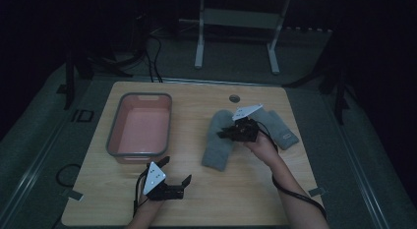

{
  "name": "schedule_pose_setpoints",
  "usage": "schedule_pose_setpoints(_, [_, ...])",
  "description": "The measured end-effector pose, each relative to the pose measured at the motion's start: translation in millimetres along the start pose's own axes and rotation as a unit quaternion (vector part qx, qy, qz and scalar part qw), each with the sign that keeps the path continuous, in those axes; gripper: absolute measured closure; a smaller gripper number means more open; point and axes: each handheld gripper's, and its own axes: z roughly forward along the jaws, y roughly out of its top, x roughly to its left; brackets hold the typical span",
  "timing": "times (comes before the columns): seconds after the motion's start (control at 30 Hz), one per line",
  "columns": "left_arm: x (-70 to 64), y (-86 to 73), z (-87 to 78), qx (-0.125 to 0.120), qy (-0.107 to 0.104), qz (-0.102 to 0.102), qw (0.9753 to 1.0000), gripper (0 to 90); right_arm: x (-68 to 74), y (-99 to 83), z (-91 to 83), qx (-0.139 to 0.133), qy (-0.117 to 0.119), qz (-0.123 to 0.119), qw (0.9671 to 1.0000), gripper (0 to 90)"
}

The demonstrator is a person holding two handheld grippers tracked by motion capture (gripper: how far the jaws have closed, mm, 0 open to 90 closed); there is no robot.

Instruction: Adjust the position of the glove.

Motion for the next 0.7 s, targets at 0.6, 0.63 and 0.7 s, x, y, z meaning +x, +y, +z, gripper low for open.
schedule_pose_setpoints(0.6, [0.0, 0.2, 0.1, 0.003, -0.003, 0.001, 1.0, 0.8, -1.2, -29.1, 64.5, 0.055, 0.048, -0.024, 0.997, 74.3])
schedule_pose_setpoints(0.63, [-0.1, 0.1, 0.2, 0.003, -0.004, 0.001, 1.0, 0.8, -1.9, -28.7, 65.7, 0.055, 0.048, -0.026, 0.997, 72.1])
schedule_pose_setpoints(0.7, [-0.3, 0.2, 0.2, 0.003, -0.005, 0.002, 1.0, 0.8, -3.4, -27.6, 67.5, 0.05, 0.052, -0.024, 0.9971, 64.6])
